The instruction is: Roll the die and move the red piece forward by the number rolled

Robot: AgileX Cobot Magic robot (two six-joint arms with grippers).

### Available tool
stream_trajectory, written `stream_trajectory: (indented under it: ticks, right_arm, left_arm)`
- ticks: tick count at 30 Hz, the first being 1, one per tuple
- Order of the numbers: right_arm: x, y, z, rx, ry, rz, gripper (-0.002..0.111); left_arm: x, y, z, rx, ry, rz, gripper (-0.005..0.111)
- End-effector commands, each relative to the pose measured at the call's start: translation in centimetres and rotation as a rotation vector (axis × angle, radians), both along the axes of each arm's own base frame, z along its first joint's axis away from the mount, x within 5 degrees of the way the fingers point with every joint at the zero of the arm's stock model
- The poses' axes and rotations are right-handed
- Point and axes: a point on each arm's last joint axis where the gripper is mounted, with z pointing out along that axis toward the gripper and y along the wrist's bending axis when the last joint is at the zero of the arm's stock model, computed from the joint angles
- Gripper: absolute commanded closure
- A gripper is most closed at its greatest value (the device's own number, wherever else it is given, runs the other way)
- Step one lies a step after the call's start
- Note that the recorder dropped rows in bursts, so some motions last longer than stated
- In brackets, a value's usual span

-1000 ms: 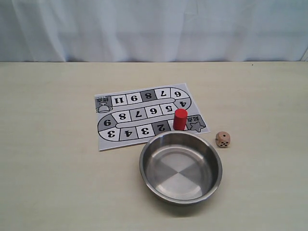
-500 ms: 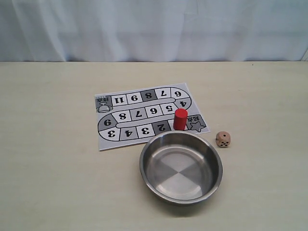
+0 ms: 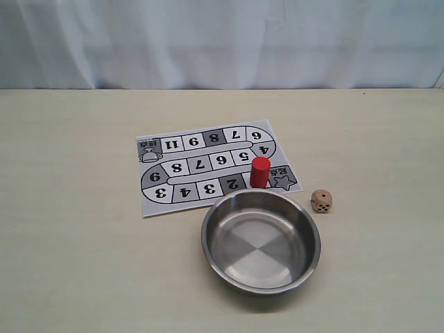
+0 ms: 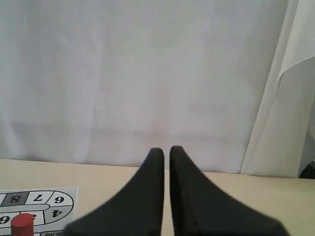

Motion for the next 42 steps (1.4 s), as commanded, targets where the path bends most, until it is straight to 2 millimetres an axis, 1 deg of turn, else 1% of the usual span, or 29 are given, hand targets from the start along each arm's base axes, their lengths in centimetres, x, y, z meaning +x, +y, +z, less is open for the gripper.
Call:
stream_trajectory:
  ticks: [1,2,4,9,20,42]
  right_arm:
    - [0.4,-0.1,-2.1,-0.038,-0.018,-0.017,0.104]
    - [0.5,-0.1,-2.2,-0.038,-0.019,-0.017,0.104]
    - [0.5,-0.1,-2.9,-0.035,0.06,-0.01,0.104]
    - [0.6,0.0,-3.9,-0.02,0.164,0.001,0.104]
    - [0.5,0.0,-4.2,0.024,0.195,0.005,0.104]
    - [0.5,0.0,-4.1,0.023,0.193,0.004,0.104]
  left_arm:
    - [0.0,0.0,0.3,0.001,-0.017,-0.007,0.107]
    - [0.0,0.0,0.3,0.001,-0.017,-0.007,0.107]
    - [0.0,0.0,0.3,0.001,-0.017,-0.007,0.107]
    - [0.0,0.0,0.3,0.001,-0.017,-0.007,0.107]
    - [0.0,0.0,0.3,0.001,-0.017,-0.007,0.107]
    - [0.0,0.0,0.3,0.003,-0.017,-0.007,0.107]
